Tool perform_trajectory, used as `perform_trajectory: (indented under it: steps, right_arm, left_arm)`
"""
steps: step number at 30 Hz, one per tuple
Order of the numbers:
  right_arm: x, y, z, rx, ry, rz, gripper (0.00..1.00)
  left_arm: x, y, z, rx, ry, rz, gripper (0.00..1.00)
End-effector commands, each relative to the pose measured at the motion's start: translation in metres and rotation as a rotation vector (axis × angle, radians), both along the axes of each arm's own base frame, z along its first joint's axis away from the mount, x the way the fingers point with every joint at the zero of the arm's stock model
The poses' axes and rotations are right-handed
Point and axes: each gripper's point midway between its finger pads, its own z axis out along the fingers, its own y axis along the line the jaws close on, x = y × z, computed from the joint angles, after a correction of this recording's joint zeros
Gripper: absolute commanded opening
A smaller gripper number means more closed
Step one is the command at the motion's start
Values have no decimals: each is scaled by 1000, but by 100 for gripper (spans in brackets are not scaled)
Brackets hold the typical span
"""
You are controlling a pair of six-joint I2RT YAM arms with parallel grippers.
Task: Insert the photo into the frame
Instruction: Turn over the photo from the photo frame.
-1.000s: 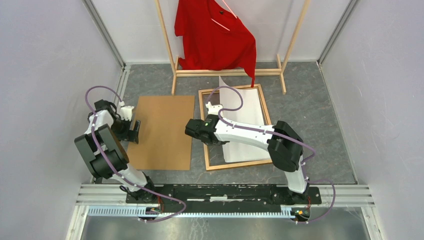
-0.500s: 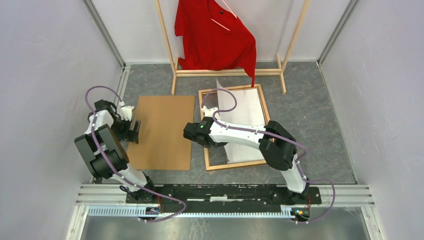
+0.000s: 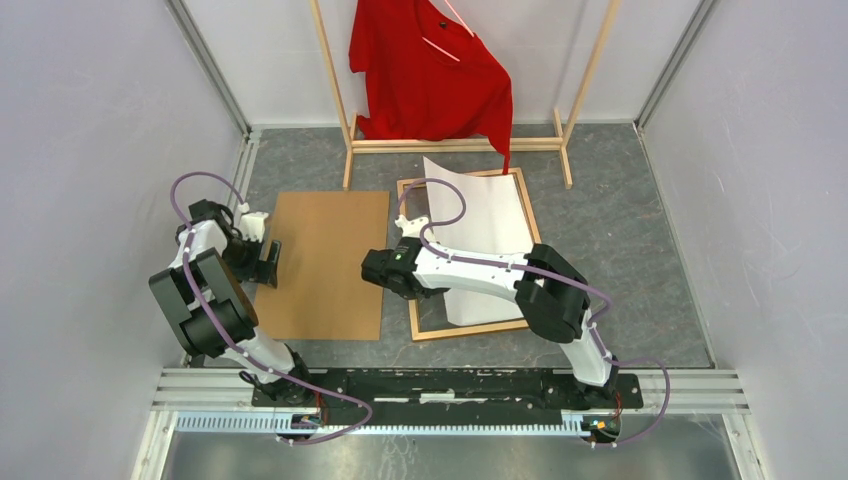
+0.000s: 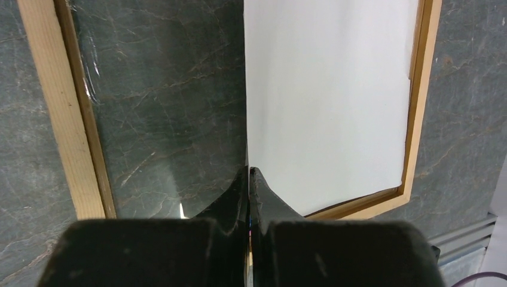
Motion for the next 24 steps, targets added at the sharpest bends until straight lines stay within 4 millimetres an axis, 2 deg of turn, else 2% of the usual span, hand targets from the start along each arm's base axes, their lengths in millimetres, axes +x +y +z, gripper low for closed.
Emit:
perform_trajectory:
  steps: [1,4,7,12,19,24]
  right_arm:
    - [0,-7,1,-19,-14,-15,0]
    - [-3,-6,-7,-23,10,-23,0]
    - [-2,-1,-9,11,21,-20,7]
    - [1,10,-5,129,24,6,37]
    - [4,15,-11,218,69,11,56]
    - [7,32,-2,310,76,68,81]
  left_arm:
    - [4,-2,1,-8,-29,-35,100]
    - [4,-2,2,-6,-31,-36,100]
    - [3,-2,2,-7,-30,-36,100]
    - [3,-2,2,-5,-31,-39,100]
    - [3,-2,2,-3,-30,-44,100]
    - [2,-2,1,-1,-28,-46,100]
